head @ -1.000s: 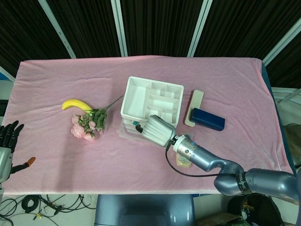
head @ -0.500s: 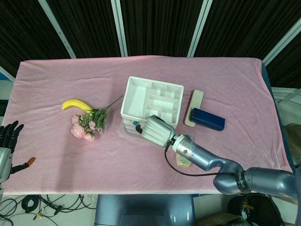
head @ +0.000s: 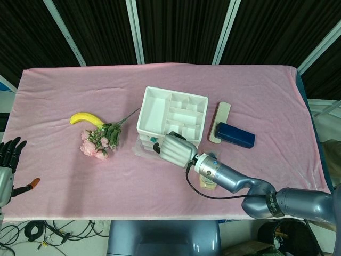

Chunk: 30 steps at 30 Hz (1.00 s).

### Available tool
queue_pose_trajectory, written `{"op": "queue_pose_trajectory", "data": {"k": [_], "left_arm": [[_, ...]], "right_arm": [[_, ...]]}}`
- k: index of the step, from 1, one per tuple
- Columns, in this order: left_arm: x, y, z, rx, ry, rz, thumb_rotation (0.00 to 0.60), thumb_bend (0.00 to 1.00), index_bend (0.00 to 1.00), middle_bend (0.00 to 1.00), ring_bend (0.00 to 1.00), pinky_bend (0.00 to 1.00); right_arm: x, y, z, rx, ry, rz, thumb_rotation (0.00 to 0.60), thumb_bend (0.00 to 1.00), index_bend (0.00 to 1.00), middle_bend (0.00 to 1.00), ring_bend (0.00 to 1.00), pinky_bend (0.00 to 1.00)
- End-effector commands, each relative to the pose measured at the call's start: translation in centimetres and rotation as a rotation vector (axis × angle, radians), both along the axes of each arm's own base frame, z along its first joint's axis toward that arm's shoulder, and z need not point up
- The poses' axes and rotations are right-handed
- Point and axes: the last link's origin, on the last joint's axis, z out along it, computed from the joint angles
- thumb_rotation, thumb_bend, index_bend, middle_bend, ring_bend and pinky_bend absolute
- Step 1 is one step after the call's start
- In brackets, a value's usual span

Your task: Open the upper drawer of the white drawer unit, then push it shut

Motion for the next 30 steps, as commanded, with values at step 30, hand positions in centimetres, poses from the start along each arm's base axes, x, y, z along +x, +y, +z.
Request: {"op": "queue_pose_trajectory", "data": {"k": [30], "left_arm": [[-0.04,0.06,0.11,-0.001,-0.015,0.01,0.6,0.0,0.0,0.0,0.0,0.0]], "right_arm": [[-0.47,0.15,-0.59,-0.013,0.047,0.08,0.6,0.11,0.59,0.99,0.98,0.88]]}}
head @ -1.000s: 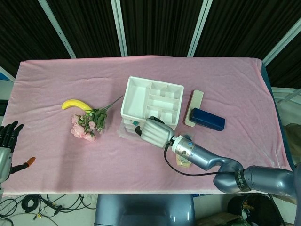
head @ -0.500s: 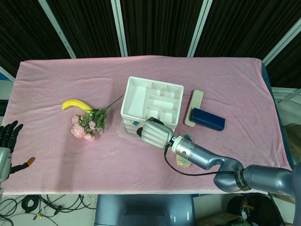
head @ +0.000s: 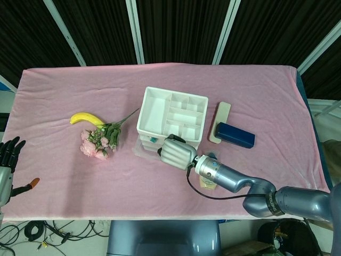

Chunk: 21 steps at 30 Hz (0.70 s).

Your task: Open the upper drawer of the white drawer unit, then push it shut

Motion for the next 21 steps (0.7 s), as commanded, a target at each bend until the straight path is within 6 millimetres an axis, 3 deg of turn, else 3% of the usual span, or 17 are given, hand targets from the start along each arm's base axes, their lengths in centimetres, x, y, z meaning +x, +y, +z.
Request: {"op": "queue_pose_trajectory", "data": {"k": [1,21], "left_arm": [[0.0,0.0,0.0,0.0,-0.001,0.001,0.6,0.0,0.0,0.0,0.0,0.0],[0.0,0.0,0.1,0.003,-0.005,0.001,0.6,0.0,0.0,0.0,0.0,0.0]], "right_arm": [[0.0,0.0,0.0,0.002,-0.009,0.002,0.6,0.11,0.6,0.99,0.98,0.88],[0.7,0.5,2.3,-0.005,-0.077,0.041,0.6,0.11,0.63,0.99,0.98,0.88]]}}
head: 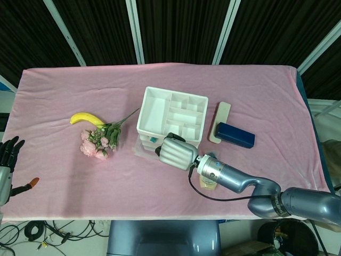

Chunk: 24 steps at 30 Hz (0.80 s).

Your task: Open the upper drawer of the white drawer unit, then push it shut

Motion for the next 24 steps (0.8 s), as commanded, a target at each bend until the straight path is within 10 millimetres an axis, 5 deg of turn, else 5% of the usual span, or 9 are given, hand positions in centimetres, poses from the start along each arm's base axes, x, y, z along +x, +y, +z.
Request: {"op": "queue_pose_trajectory", "data": {"k": [1,13,24], "left_arm": [[0.0,0.0,0.0,0.0,0.0,0.0,0.6,0.0,0.0,0.0,0.0,0.0],[0.0,0.0,-0.1,-0.001,0.002,-0.001,0.6,0.0,0.0,0.0,0.0,0.0],[0.1,-0.2,-0.2,0.002,0.008,-0.006,0.6,0.0,0.0,0.0,0.0,0.0]], "right_arm": [[0.0,0.1,0.5,-0.005,-0.008,0.003,0.6,0.11,0.63,0.99,0.98,0.88],[-0.7,1.3,5.3,-0.074,-0.064,0.026,0.6,0.11,0.63,0.99,0.98,0.88],[-3.7,2.1,10.0,-0.148,-0.094,-0.023,0.6,0.11,0.63,0.99,0.98,0.88]]}}
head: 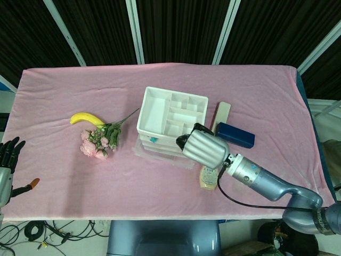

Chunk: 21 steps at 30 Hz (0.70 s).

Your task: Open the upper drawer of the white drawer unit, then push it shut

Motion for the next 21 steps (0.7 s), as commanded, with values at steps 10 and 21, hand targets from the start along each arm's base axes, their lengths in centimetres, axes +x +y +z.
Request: {"op": "queue_pose_trajectory", "data": {"k": [10,21], "left_arm": [[0.0,0.0,-0.1,0.003,0.003,-0.003,0.6,0.0,0.0,0.0,0.0,0.0],[0.0,-0.2,0.0,0.007,0.006,-0.005,0.6,0.0,0.0,0.0,0.0,0.0]], "right_arm": [[-5.2,1.5,2.8,-0.026,0.045,-0.074,0.6,0.11,0.63,0.99,0.98,0.88],[-11.7,2.8,0.3,0.017,0.119,-0.199,0.6,0.11,0.63,0.99,0.98,0.88]]}}
